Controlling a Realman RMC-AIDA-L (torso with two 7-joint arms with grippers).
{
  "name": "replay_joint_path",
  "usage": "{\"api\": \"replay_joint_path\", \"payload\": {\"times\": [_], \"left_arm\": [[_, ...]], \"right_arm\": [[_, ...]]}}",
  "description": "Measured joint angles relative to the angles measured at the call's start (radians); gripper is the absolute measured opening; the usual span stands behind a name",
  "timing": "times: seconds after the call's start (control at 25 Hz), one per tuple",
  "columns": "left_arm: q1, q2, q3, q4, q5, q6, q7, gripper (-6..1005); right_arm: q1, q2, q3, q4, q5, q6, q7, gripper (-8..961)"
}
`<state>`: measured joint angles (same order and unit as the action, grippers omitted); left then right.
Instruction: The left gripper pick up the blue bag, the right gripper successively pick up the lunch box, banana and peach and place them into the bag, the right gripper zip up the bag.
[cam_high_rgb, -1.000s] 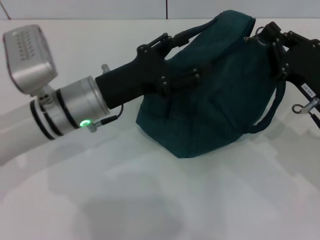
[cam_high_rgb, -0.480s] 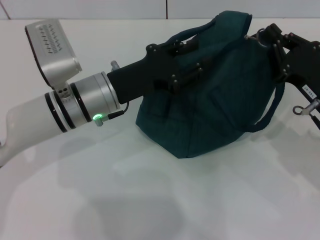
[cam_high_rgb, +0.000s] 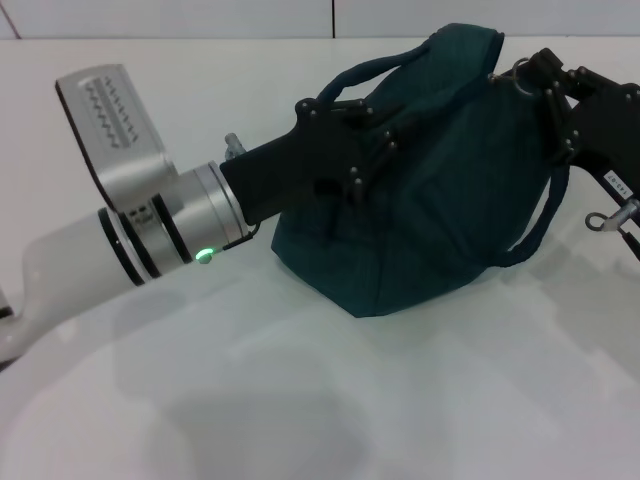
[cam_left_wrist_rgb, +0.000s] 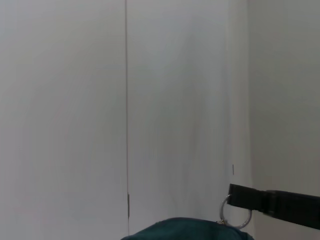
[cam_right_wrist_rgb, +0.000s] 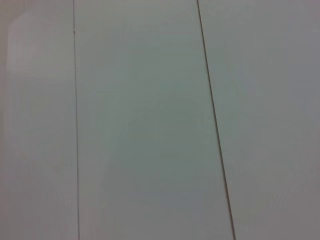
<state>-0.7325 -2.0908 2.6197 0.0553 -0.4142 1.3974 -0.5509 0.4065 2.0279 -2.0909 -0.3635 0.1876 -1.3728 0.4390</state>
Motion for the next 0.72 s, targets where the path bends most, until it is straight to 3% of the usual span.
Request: {"api": "replay_joint_path", "payload": {"times": [0.2,0.72], "left_arm": [[0.038,0.002,-0.001,0.035,-0.004,0.029,0.106,125],[0.112,0.005,-0.034,0.036,-0.02,0.127,0.276,58]], "right_arm": [[0.01,0.0,-0.031,0.0,0.001,0.0,0.009,14],[0.023,0.0,-0.064,-0.033,0.002,-0.004,0.059,13]]}}
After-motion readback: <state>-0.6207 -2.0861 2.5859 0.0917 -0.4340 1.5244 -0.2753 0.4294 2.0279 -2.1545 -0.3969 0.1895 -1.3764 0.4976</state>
